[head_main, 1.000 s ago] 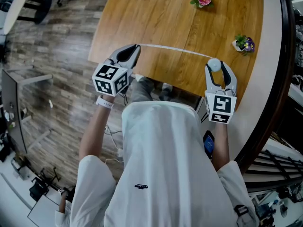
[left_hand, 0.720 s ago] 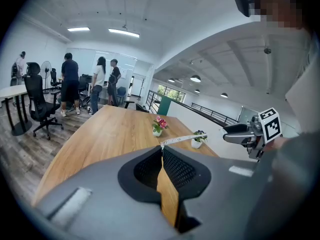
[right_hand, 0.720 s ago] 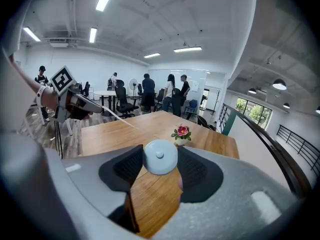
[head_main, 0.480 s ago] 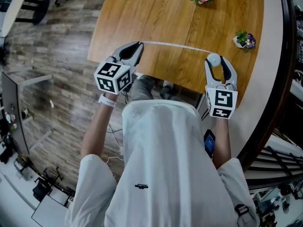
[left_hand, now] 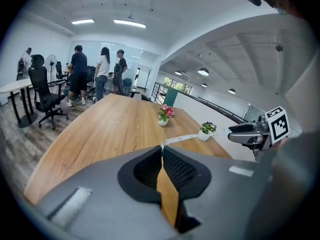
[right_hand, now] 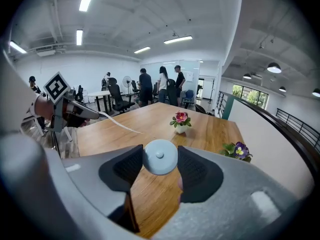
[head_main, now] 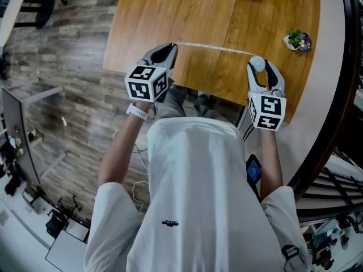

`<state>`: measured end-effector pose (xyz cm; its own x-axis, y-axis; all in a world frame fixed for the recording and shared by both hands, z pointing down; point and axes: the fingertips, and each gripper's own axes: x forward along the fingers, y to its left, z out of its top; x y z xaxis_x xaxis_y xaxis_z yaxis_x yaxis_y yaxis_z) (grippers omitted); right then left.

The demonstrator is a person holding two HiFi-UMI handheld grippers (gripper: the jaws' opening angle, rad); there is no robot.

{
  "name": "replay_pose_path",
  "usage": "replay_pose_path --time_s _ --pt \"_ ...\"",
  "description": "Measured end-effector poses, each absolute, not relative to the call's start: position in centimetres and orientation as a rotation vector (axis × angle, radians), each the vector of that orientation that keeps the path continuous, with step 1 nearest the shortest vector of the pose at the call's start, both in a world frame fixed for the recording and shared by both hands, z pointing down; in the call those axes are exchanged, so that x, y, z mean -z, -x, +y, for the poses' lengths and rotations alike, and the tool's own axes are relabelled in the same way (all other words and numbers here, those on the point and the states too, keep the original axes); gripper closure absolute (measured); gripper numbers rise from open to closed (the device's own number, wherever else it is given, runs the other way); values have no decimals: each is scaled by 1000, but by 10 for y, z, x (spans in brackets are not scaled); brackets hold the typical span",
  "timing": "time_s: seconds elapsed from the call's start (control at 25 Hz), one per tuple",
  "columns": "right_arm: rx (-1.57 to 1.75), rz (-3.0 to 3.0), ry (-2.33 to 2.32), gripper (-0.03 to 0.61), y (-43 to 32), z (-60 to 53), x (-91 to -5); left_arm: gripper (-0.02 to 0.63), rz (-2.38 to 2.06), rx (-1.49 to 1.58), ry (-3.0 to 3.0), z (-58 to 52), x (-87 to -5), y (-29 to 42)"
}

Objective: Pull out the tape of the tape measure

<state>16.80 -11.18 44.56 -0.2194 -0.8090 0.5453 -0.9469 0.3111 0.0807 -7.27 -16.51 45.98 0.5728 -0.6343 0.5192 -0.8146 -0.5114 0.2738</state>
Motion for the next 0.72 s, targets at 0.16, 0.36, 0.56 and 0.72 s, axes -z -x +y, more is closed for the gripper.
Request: replay_pose_path --time_s 0.16,0.36,0.56,0.72 --pt "-372 -2079 -1477 359 -161 -116 -473 584 -1155 -490 -2243 -172 -488 69" --pt "-450 -2026 -1480 359 -166 -124 -516 584 -1161 -580 -2186 -183 -529 70" --pt "-485 -2011 -1461 359 -165 -130 -548 583 -1192 -707 -2156 -191 -567 74" --pt "-504 -2002 -1414 359 -155 -133 -571 583 -1187 -763 -2122 -194 -589 75"
